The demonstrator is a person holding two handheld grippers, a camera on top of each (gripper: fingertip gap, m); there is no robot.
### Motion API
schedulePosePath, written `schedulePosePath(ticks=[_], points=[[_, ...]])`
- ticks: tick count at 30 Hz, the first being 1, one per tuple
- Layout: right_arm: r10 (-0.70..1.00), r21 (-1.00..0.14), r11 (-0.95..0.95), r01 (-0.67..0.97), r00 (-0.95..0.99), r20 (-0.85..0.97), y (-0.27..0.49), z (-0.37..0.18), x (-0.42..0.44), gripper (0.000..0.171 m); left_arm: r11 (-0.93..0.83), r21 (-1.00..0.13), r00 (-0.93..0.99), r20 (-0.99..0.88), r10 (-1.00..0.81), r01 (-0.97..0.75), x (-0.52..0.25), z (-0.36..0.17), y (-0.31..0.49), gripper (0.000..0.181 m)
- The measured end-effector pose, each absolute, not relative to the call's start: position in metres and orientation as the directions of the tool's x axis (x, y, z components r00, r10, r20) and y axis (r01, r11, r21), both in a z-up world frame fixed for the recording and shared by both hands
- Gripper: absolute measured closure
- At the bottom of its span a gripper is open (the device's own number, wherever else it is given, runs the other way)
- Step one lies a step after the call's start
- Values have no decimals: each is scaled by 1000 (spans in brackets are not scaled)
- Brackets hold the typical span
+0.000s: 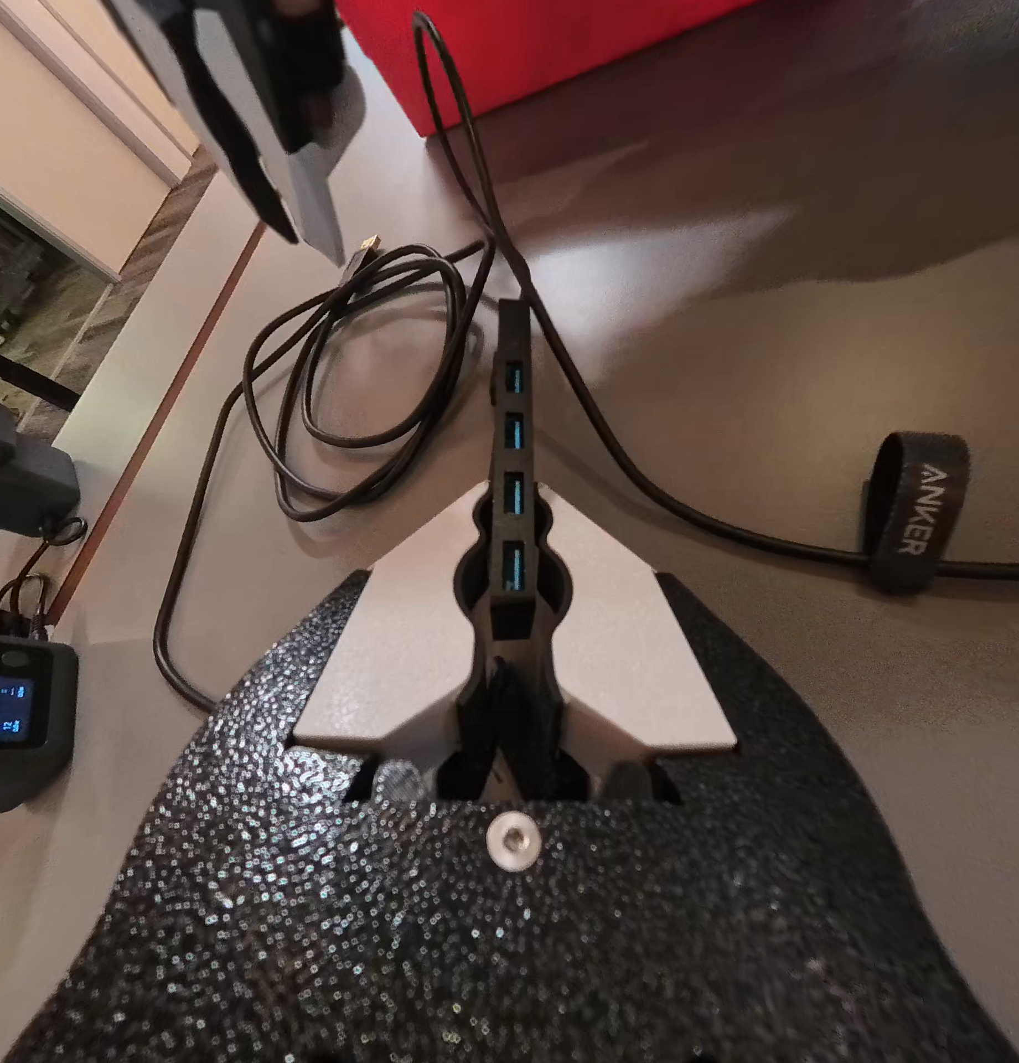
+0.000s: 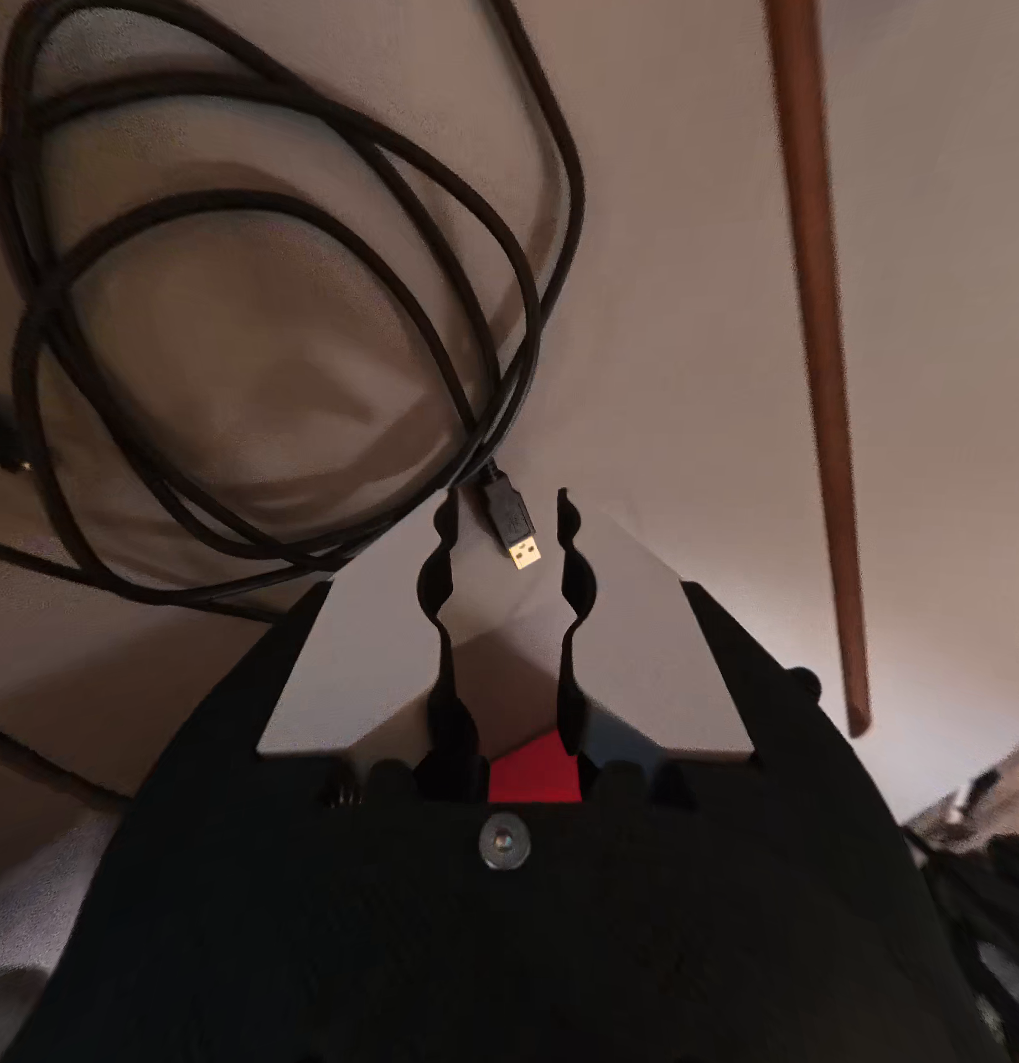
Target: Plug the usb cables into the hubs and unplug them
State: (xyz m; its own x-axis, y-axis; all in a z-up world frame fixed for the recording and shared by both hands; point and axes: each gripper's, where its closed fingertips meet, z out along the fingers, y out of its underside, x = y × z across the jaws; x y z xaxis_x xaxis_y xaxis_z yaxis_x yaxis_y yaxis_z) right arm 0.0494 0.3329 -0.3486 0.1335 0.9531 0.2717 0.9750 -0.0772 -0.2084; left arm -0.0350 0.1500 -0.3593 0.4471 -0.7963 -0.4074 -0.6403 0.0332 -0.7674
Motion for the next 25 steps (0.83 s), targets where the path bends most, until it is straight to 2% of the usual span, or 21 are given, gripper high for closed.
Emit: schedulePosePath(ticks=[4,6,9,13,15,17,19,22,25], points=[[981,-20,-56,998,59,183,338,-359,55,134,-17,-769,525,-419,-741,-639,-49,-355,161,172],[991,23,-42,999,39,130,337,-367,56,134,-33,-823,578,-368,-728,-567,-53,-343,164,172],[998,65,-47,997,43,48,334,-378,61,135,-48,-878,605,-286,-743,-475,-55,-333,162,172],[1000,63,-27,998,28,-11,331,-380,61,139,-32,-856,581,-322,-747,-516,-53,-337,161,172],[1000,62,-25,998,26,-12,332,-380,60,157,-25,-841,565,-340,-752,-540,-50,-340,160,172],[999,65,-47,997,47,-9,332,-380,61,158,-28,-835,558,-342,-756,-550,-48,-343,160,172],[994,46,-109,993,110,-10,331,-378,61,158,-49,-836,568,-328,-755,-547,-49,-344,161,172],[968,-66,-248,967,245,-43,329,-365,54,158,-90,-837,604,-311,-733,-540,-55,-344,165,173],[903,-243,-407,880,347,-255,309,-339,32,158,-136,-837,632,-283,-722,-530,-59,-347,168,173]])
